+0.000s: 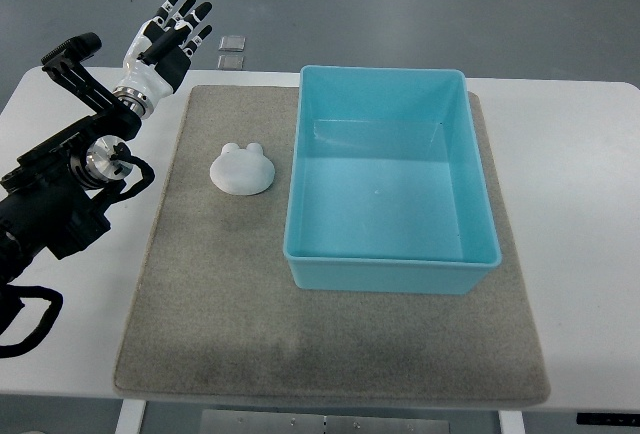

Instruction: Place white toy into blue box with left hand

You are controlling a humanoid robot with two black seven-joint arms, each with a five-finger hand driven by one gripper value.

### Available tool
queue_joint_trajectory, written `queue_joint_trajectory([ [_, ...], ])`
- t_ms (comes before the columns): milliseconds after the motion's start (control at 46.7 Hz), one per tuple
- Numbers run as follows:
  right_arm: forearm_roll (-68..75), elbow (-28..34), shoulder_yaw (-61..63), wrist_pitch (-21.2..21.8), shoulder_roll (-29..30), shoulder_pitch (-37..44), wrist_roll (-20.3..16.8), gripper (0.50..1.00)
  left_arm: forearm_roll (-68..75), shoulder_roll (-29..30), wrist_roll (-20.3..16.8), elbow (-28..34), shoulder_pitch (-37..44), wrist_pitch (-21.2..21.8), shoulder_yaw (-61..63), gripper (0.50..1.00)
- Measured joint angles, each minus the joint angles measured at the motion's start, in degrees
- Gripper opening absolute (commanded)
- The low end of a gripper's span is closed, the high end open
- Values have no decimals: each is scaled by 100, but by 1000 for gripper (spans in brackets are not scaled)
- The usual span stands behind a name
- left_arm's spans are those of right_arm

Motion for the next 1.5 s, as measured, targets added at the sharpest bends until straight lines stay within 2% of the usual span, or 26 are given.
queue_joint_trajectory([
  [471, 0, 2, 0, 0, 0, 0, -2, 936, -75, 57, 5, 13, 7, 4, -52, 992],
  [663, 0, 1, 0, 0, 0, 0, -2, 936, -102, 76, 5, -16, 17, 335, -91, 992],
  [813, 0, 0, 0, 0, 0, 0, -2, 936, -59, 145, 32, -121, 17, 350, 11, 988],
  [1006, 0, 2, 0, 0, 0, 0, -2, 936, 9, 386, 71, -567, 17, 367, 96, 981],
  [1498, 0, 1, 0, 0, 0, 0, -2, 936, 339, 1610, 84, -2015, -107, 490, 1690, 973],
])
